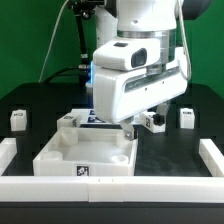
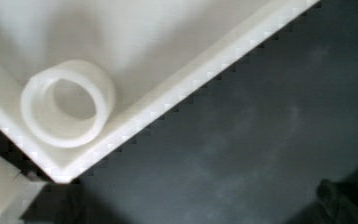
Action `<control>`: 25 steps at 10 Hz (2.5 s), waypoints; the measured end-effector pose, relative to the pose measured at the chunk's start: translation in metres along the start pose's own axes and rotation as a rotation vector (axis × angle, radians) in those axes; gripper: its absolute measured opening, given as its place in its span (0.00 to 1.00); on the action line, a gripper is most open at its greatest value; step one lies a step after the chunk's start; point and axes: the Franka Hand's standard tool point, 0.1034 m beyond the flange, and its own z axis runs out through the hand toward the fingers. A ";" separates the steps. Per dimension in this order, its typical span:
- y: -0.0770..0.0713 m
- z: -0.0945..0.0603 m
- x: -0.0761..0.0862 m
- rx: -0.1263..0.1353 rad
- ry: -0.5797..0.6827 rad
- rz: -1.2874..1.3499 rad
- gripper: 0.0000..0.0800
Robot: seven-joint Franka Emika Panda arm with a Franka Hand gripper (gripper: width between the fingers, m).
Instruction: Assemble one leg
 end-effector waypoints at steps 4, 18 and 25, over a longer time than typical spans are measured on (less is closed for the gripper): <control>0.000 0.000 0.000 0.000 0.000 0.000 0.81; -0.014 0.009 -0.053 0.040 -0.036 -0.377 0.81; -0.043 0.035 -0.095 0.035 -0.035 -0.572 0.81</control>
Offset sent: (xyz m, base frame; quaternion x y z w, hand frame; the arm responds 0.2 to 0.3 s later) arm 0.0000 0.0000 0.0000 0.0000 0.0000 0.0000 1.0000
